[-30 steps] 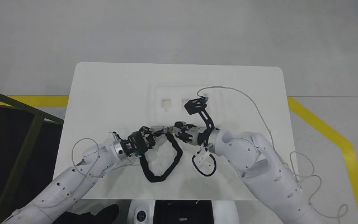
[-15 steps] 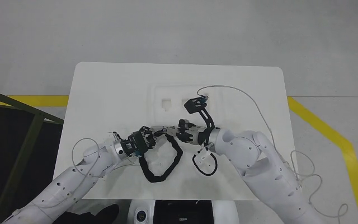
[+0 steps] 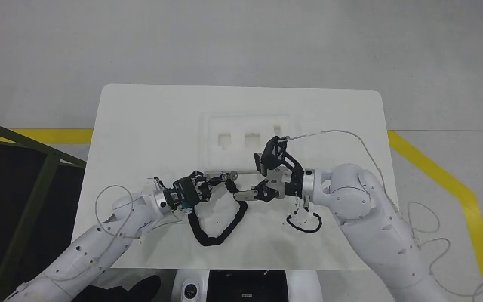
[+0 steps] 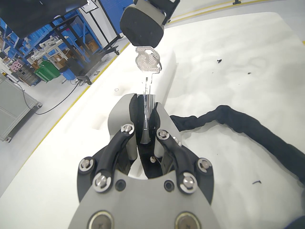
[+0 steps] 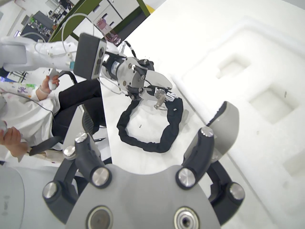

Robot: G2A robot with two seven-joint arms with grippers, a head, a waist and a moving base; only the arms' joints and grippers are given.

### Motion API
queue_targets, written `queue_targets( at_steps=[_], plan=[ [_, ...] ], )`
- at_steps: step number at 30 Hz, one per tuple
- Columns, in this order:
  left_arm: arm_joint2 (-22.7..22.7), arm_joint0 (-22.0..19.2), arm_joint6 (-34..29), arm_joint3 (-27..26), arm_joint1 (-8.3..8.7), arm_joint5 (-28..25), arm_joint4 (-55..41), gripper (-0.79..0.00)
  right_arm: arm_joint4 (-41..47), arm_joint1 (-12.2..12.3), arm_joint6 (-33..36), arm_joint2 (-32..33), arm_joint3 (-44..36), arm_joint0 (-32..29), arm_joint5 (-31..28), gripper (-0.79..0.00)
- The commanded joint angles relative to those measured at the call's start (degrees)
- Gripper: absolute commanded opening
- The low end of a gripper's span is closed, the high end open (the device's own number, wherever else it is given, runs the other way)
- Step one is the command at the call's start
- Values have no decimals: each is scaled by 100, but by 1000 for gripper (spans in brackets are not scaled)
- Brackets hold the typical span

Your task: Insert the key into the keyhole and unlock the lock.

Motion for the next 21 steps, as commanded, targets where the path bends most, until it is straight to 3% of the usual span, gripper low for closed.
queue_targets(
  at_steps=[1,4,10,17,21],
  plan=[
    [-46,-77,66,56,-9,-349,-83,-785,-29,31,1,51,79,-4,-464,0],
    [-126,-199,124,120,-20,-746,-153,-785,-74,77,29,110,178,22,-999,0],
    [-161,-689,97,284,-50,-2165,-141,-785,312,169,232,72,332,158,-2007,0],
    [-74,-1304,-50,535,-142,-3366,-85,-785,270,236,165,16,374,233,-2074,0],
    [16,-1558,-28,699,-210,-3799,-100,-785,270,236,165,16,374,233,-2074,0]
  ],
)
